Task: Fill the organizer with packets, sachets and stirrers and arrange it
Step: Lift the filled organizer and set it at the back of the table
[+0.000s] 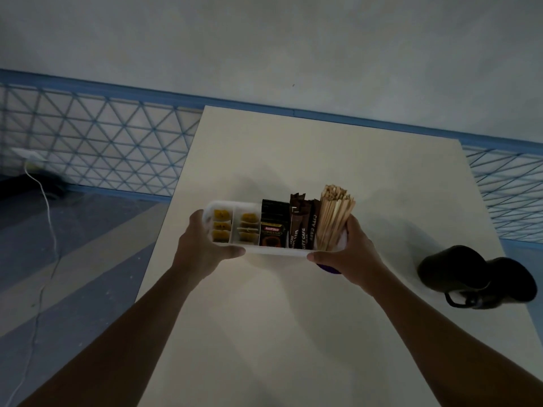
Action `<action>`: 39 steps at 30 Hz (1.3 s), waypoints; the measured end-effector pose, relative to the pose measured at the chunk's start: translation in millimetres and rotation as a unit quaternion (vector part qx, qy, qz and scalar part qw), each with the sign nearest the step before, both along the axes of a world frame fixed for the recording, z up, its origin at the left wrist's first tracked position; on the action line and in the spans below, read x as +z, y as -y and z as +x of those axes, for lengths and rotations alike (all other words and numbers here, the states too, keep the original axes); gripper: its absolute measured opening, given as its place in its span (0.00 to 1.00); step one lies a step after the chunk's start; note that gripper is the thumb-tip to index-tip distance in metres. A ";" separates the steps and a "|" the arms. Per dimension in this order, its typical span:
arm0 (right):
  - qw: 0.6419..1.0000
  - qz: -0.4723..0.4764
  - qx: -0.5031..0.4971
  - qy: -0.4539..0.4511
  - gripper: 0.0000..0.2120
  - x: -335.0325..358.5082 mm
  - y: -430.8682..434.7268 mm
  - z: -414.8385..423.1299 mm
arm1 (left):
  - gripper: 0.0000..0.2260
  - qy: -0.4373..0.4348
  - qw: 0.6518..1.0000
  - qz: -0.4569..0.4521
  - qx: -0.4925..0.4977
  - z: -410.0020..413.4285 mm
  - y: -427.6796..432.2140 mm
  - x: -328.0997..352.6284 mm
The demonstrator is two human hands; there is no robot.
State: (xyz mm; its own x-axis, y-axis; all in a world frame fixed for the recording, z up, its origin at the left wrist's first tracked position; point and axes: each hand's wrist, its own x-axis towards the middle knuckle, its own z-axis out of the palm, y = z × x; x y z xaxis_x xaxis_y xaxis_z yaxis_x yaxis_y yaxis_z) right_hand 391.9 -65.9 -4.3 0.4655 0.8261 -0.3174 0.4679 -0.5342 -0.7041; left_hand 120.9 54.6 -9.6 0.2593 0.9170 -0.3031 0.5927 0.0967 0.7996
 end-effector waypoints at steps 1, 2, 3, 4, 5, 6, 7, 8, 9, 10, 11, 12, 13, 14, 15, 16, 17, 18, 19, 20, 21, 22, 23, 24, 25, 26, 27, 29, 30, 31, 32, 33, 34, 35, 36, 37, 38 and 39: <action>1.000 -0.001 -0.001 -0.004 0.45 1.7 -3.4 1.1 | 0.41 0.002 1.000 0.004 -0.001 1.7 -4.7 2.0; 1.000 0.000 -0.002 -0.010 0.46 3.7 -9.2 3.5 | 0.41 0.006 1.000 0.008 -0.001 4.5 -12.1 3.6; 1.000 -0.001 -0.005 -0.015 0.46 5.5 -13.7 5.7 | 0.41 0.010 1.000 0.011 -0.001 6.8 -17.9 5.3; 1.000 0.001 -0.006 -0.014 0.46 6.9 -21.2 9.3 | 0.41 0.014 1.000 0.013 0.002 10.0 -26.3 6.8; 1.000 0.002 -0.006 -0.012 0.46 9.0 -28.3 12.7 | 0.40 0.017 1.000 0.015 0.003 13.5 -33.5 8.9; 1.000 0.004 -0.006 -0.010 0.46 11.1 -34.9 15.7 | 0.40 0.021 1.000 0.016 0.004 16.5 -40.2 10.3; 1.000 0.009 -0.006 -0.008 0.46 13.2 -43.1 19.3 | 0.40 0.024 0.999 0.021 0.002 20.7 -48.7 11.4; 1.000 0.018 -0.005 -0.007 0.45 15.0 -53.7 23.5 | 0.40 0.029 0.999 0.023 0.001 24.8 -59.8 11.6; 1.000 0.024 -0.002 -0.003 0.45 16.5 -60.7 26.4 | 0.40 0.033 0.999 0.021 -0.001 27.5 -67.3 10.8; 0.999 0.035 0.002 0.000 0.46 18.3 -72.8 30.7 | 0.40 0.035 0.999 0.019 -0.003 31.3 -80.2 11.7; 0.999 0.043 0.003 -0.001 0.46 20.9 -80.6 33.2 | 0.41 0.037 0.999 0.017 -0.006 34.3 -88.3 13.6; 0.999 0.054 0.004 -0.004 0.46 22.3 -91.2 37.4 | 0.42 0.038 0.999 0.018 -0.009 37.8 -100.4 14.0; 0.998 0.063 0.004 -0.008 0.46 22.9 -102.3 42.0 | 0.42 0.040 0.999 0.020 -0.011 42.2 -112.6 14.3; 0.998 0.068 0.006 -0.010 0.46 23.5 -110.6 44.8 | 0.42 0.039 0.999 0.022 -0.012 45.5 -120.9 15.0; 0.997 0.073 0.009 -0.012 0.46 24.5 -122.4 49.3 | 0.41 0.038 0.999 0.029 -0.013 50.8 -132.0 15.5; 0.997 0.076 0.013 -0.013 0.46 24.3 -130.2 52.6 | 0.39 0.037 0.999 0.033 -0.010 54.5 -138.8 16.2; 0.997 0.081 0.016 -0.013 0.47 23.0 -141.2 57.7 | 0.38 0.038 0.999 0.039 -0.008 60.1 -148.5 16.5; 0.996 0.084 0.019 -0.011 0.47 22.0 -152.2 62.0 | 0.37 0.040 0.998 0.042 -0.006 64.4 -158.3 16.8; 0.996 0.084 0.020 -0.008 0.47 22.6 -158.1 64.0 | 0.37 0.044 0.998 0.043 -0.007 66.9 -163.4 17.4; 0.996 0.086 0.018 -0.005 0.47 20.7 -169.2 69.2 | 0.37 0.049 0.998 0.042 -0.007 71.1 -173.7 17.3; 0.996 0.085 0.014 -0.001 0.47 18.0 -179.4 74.3 | 0.37 0.050 0.998 0.044 -0.011 74.0 -183.9 15.8; 0.996 0.084 0.012 0.003 0.47 16.2 -187.8 78.4 | 0.37 0.050 0.998 0.041 -0.014 75.6 -192.5 15.0; 0.996 0.084 0.011 0.005 0.48 14.8 -197.4 82.3 | 0.36 0.049 0.998 0.040 -0.020 78.0 -202.0 14.0; 0.996 0.083 0.010 0.008 0.48 12.2 -205.1 86.0 | 0.34 0.045 0.998 0.040 -0.027 79.4 -210.5 11.8; 0.996 0.085 0.009 0.011 0.48 9.4 -214.4 90.4 | 0.33 0.043 0.998 0.041 -0.032 82.7 -219.7 10.2; 0.996 0.086 0.008 0.012 0.48 7.7 -220.6 93.3 | 0.32 0.043 0.998 0.042 -0.032 85.3 -225.4 10.4; 0.996 0.088 0.008 0.012 0.47 5.5 -228.3 96.7 | 0.30 0.045 0.998 0.044 -0.031 89.1 -232.9 8.7; 0.996 0.091 0.007 0.008 0.47 2.6 -239.6 101.2 | 0.27 0.048 0.997 0.049 -0.027 96.1 -241.7 9.8; 0.996 0.090 0.007 0.007 0.47 0.8 -244.6 103.1 | 0.25 0.051 0.997 0.050 -0.027 99.4 -246.1 10.0; 0.996 0.087 0.007 0.007 0.46 -1.6 -248.9 105.8 | 0.24 0.052 0.997 0.050 -0.028 102.9 -250.6 8.9; 0.997 0.083 0.006 0.007 0.46 -4.0 -253.0 108.0 | 0.23 0.053 0.997 0.048 -0.033 106.0 -254.4 8.9; 0.997 0.081 0.005 0.006 0.46 -5.5 -255.9 109.5 | 0.22 0.056 0.997 0.048 -0.039 108.3 -256.8 9.1; 0.997 0.080 0.004 0.003 0.46 -7.4 -258.1 110.7 | 0.22 0.056 0.996 0.049 -0.046 109.4 -259.2 8.3; 0.997 0.080 0.004 0.002 0.46 -9.2 -260.1 111.4 | 0.22 0.058 0.996 0.052 -0.050 111.5 -260.9 7.0; 0.997 0.079 0.005 0.003 0.46 -10.3 -261.1 111.8 | 0.22 0.056 0.996 0.051 -0.051 112.3 -263.1 4.4; 0.997 0.078 0.005 0.004 0.46 -12.5 -262.3 111.6 | 0.22 0.055 0.996 0.048 -0.049 112.6 -265.0 0.8; 0.997 0.076 0.004 0.006 0.45 -14.7 -262.9 111.4 | 0.23 0.053 0.997 0.040 -0.044 112.4 -266.6 -2.3; 0.997 0.075 0.003 0.005 0.45 -17.7 -263.1 111.7 | 0.24 0.049 0.997 0.030 -0.041 112.3 -267.8 -5.6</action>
State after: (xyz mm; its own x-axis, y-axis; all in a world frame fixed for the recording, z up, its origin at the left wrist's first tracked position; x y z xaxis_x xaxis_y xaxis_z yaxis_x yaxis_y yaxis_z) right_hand 503.7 197.2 -22.0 0.4631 0.8666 -0.1856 0.4785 -0.4208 -0.7707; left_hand 233.2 322.4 -15.1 0.3606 0.9069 -0.2179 0.5152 0.0010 0.8571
